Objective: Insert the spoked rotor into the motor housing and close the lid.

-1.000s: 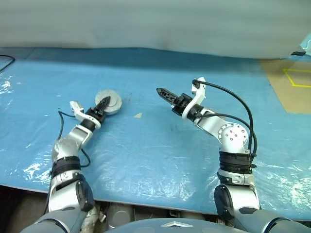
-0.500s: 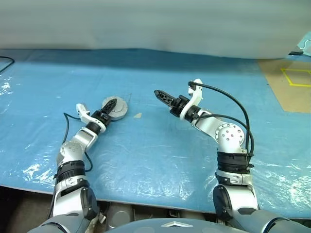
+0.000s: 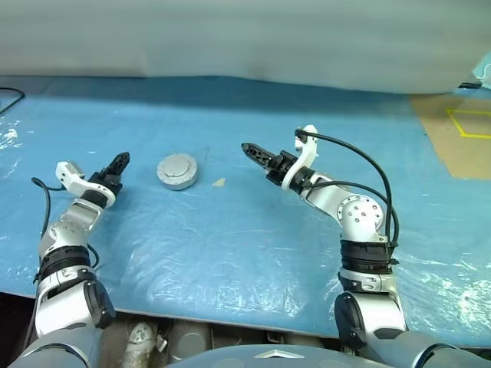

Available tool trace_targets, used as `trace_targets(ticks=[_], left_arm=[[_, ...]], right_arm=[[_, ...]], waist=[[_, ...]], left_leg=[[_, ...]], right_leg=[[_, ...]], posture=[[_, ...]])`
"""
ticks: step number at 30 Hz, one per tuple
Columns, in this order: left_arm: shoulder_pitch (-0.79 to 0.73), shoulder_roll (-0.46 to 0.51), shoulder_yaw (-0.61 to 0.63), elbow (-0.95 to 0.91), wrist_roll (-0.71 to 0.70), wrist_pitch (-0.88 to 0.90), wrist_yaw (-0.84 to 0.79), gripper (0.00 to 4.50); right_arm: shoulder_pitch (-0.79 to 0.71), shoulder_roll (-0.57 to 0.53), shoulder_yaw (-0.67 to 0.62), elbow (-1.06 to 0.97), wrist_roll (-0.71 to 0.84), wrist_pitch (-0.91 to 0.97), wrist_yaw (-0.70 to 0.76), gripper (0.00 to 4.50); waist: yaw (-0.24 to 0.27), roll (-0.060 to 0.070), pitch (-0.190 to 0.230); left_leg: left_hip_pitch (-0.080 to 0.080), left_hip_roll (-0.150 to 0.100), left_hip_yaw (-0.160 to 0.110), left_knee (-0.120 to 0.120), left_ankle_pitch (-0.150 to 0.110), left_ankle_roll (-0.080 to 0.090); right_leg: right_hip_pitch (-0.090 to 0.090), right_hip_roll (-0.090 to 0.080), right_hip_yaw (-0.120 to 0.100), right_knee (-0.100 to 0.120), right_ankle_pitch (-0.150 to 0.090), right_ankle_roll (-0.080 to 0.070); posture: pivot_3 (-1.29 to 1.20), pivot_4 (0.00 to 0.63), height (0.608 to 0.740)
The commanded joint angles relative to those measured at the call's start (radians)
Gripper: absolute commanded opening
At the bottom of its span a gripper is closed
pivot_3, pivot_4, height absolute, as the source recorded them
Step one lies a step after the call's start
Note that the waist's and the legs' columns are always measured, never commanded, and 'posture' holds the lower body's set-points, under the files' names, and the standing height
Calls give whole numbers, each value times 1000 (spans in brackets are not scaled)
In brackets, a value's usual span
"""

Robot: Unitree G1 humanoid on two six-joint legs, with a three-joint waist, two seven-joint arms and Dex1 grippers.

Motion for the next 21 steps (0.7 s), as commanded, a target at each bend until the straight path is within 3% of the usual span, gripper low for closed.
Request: trace_targets(ticks=[1, 7, 9, 13, 21], left_arm=[[-82, 18, -50, -165, -40, 63, -108, 4477], [-220, -43, -181, -306, -11, 66, -190, 4477], [-233, -63, -275, -367, 10, 87, -269, 4477], [-128, -74, -511, -519, 112, 47, -454, 4477], [96, -104, -661, -647, 241, -142, -568, 4477]], right_arm=[[-28, -33, 20, -45, -41, -48, 51, 3953], [-11, -177, 129, -106, -308, -280, 139, 3953], [-1, -240, 147, -118, -360, -311, 181, 3953], [34, -307, 160, -128, -425, -339, 217, 3953], [186, -291, 236, -234, -527, -324, 175, 3953]], waist=[[4, -1, 0], [5, -1, 1], [0, -1, 1], [-7, -1, 1], [-20, 0, 1]], left_leg=[[0, 0, 0, 0, 0, 0], [-2, -1, 0, 2, 0, 0], [-1, -1, 0, 1, 0, 0], [-1, 0, 0, 0, 0, 0], [0, 0, 0, -1, 0, -1]], right_leg=[[0, 0, 0, 0, 0, 0], [0, -1, 0, 0, 0, 0], [0, -1, 0, 1, 0, 0], [-1, 1, 1, 0, 0, 0], [-1, 2, 2, 1, 0, -1]], posture=[[0, 150, 740], [0, 150, 740], [0, 150, 740], [0, 150, 740], [0, 150, 740]])
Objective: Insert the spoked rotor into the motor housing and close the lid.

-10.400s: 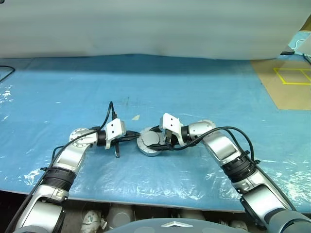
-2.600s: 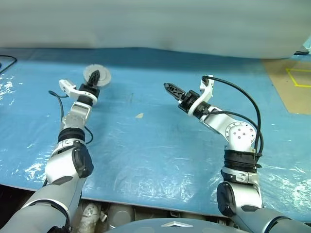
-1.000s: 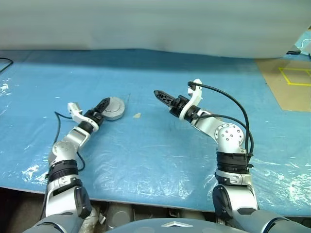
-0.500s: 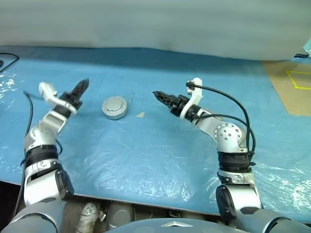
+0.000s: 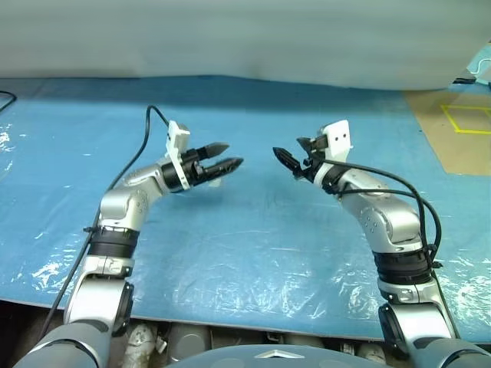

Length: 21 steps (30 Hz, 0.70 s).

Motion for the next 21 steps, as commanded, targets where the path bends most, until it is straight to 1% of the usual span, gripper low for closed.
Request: trace_targets(ticks=[1, 4, 8, 10, 12, 18, 21], left_arm=[[73, 1, -28, -100, 26, -67, -46, 4477], [112, 14, -26, -127, 51, -91, -35, 4477], [149, 25, 25, -133, 45, -92, 7, 4477], [170, 31, 25, -141, 48, -100, 4, 4477], [164, 22, 26, -117, 71, -128, 25, 4477], [116, -2, 29, -65, 105, -137, 78, 4477], [93, -7, 48, -32, 90, -130, 84, 4477]], right_arm=[[67, 2, 47, -110, -51, -9, -17, 3953], [119, 22, -33, -167, 34, 58, -20, 3953], [174, -77, -91, -224, 64, 103, 54, 3953], [186, -112, -98, -258, 90, 107, 102, 3953], [165, -127, -98, -265, 107, 116, 125, 3953], [128, -110, -86, -271, 112, 118, 126, 3953], [132, -91, -70, -270, 95, 109, 110, 3953]], waist=[[0, 0, 0], [2, 2, 1], [5, 2, 1], [4, 3, 1], [1, 3, 1], [0, 3, 1], [0, 3, 1]], left_leg=[[0, 0, 0, 0, 0, 0], [0, 0, 1, 1, 0, 0], [2, 0, 3, 3, 0, 0], [5, 0, 6, 2, 0, 1], [7, 0, 8, 1, 0, 1], [8, 1, 9, 1, 0, 1], [8, 0, 9, 1, 0, 1]], right_leg=[[0, 0, 0, 0, 0, 0], [0, -1, 0, 0, 0, 0], [3, -3, 2, 0, -3, -4], [4, -3, 4, 0, -3, -4], [4, -2, 5, 0, -3, -4], [3, -1, 7, 1, -3, -5], [3, -1, 7, 1, -3, -4]], posture=[[0, 150, 740], [0, 150, 740], [0, 150, 740], [0, 150, 740], [0, 150, 740], [0, 150, 740], [0, 150, 740]])
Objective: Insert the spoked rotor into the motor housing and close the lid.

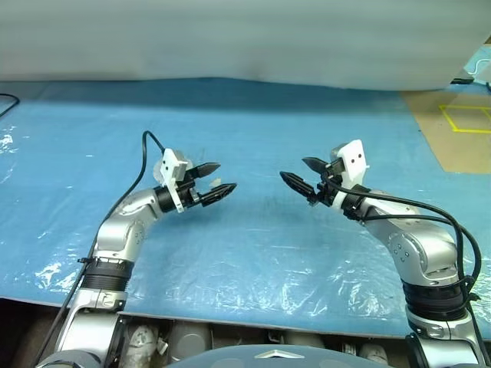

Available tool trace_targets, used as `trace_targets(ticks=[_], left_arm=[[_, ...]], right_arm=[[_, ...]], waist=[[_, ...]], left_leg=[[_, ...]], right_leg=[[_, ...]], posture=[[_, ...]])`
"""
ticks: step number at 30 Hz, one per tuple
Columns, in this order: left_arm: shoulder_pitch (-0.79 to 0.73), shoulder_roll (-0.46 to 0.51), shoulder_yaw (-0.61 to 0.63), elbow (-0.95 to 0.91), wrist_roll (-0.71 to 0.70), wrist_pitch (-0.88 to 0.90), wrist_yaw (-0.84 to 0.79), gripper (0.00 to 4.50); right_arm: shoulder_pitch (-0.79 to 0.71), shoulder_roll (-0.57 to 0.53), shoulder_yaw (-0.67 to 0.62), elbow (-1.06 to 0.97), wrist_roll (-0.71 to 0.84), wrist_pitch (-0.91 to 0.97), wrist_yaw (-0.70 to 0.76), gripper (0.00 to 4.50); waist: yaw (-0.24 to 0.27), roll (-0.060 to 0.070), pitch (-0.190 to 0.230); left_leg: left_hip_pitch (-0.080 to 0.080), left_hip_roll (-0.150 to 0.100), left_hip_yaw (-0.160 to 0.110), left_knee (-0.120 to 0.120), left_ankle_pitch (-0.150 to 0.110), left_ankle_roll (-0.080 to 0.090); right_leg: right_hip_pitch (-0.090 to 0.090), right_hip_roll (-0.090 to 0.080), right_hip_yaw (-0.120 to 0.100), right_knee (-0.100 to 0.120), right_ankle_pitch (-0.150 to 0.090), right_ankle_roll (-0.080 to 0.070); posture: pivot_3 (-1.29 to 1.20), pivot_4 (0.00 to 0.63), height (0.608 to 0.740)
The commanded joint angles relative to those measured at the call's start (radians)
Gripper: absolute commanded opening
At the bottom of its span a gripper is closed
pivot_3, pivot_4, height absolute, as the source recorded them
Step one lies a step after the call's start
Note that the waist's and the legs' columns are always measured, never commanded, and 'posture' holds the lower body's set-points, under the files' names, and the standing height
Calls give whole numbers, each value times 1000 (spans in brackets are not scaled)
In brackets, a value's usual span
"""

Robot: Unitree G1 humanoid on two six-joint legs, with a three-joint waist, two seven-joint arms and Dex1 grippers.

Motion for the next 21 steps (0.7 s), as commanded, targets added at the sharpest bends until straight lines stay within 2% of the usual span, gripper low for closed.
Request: trace_targets(ticks=[1, 4, 10, 21], left_arm=[[-37, -7, 38, 7, -21, -4, 9, 4477], [-60, -16, 49, -21, -69, 47, 1, 4477], [-122, -20, 38, 42, -35, 36, 8, 4477], [-114, -15, 37, 11, -52, 56, -20, 4477]], right_arm=[[-6, 14, 15, -49, -13, -18, -18, 3953], [-10, 32, 19, -56, -11, -19, -34, 3953], [-32, 81, 29, -31, -26, -25, -67, 3953], [-5, 60, -6, -41, -7, -12, -41, 3953]], waist=[[0, 0, 0], [0, 0, 0], [0, 0, 0], [0, 0, 0]], left_leg=[[0, 0, 0, 0, 0, 0], [0, 0, 0, 0, 0, 0], [0, 0, 0, 0, 0, 0], [0, 0, 0, 0, 0, 0]], right_leg=[[0, 0, 0, 0, 0, 0], [0, 0, 0, 0, 0, 0], [0, 0, 1, 1, 0, -1], [-1, 0, 1, 1, 2, 3]], posture=[[0, 150, 740], [0, 150, 740], [0, 150, 740], [0, 150, 740]])
